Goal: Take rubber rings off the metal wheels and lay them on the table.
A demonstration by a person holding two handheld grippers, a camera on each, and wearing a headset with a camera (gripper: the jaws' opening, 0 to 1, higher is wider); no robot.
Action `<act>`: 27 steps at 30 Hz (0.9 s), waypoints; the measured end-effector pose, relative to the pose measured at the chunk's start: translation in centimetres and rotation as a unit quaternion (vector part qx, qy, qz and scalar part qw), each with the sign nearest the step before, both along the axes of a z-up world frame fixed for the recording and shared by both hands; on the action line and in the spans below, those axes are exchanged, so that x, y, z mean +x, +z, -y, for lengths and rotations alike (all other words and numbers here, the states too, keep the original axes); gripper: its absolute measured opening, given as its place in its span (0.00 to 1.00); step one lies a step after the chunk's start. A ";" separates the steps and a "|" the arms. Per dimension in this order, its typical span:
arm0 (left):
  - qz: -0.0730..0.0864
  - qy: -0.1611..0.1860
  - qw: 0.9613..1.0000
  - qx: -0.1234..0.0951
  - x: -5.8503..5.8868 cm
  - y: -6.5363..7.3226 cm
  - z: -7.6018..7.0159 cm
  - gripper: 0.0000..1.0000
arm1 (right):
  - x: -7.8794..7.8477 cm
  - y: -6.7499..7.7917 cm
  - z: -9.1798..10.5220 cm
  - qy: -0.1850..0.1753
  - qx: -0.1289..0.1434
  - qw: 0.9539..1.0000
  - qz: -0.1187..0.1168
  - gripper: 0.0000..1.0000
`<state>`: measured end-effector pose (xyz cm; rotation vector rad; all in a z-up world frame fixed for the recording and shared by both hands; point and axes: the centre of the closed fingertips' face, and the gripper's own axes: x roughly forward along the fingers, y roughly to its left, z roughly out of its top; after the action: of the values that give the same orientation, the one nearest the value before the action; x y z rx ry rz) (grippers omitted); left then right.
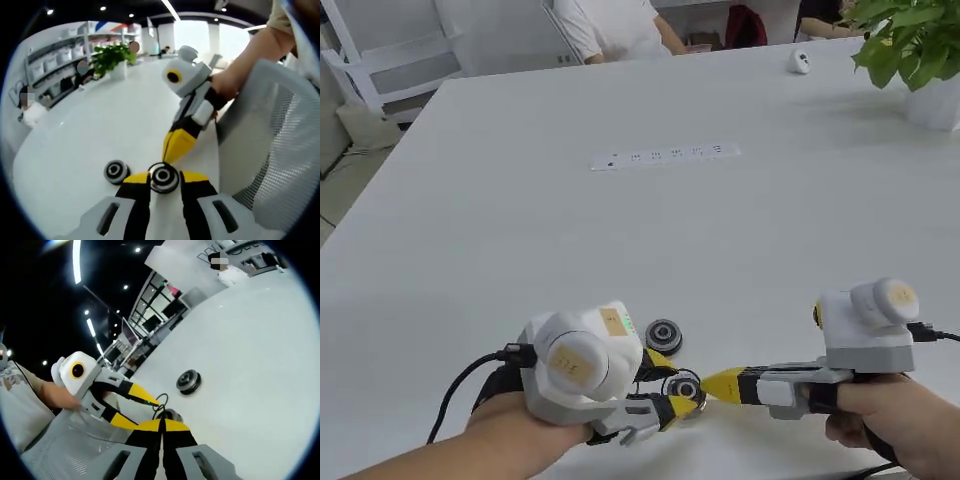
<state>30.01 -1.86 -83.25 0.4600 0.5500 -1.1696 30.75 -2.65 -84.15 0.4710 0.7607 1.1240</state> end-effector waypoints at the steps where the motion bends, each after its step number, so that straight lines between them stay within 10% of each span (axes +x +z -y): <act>1: -0.002 -0.001 1.000 0.000 -0.1 0.1 -0.1 0.28 | 0.0 0.0 0.0 0.001 0.000 1.000 0.001 0.00; 27: -0.026 0.049 0.998 -0.042 -0.6 3.8 -5.3 0.60 | 0.2 2.4 -1.8 0.051 -0.012 0.998 0.032 0.00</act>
<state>29.39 3.44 -79.46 0.3283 0.5600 -1.1087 30.90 -0.87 -81.71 0.3781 0.7480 1.2180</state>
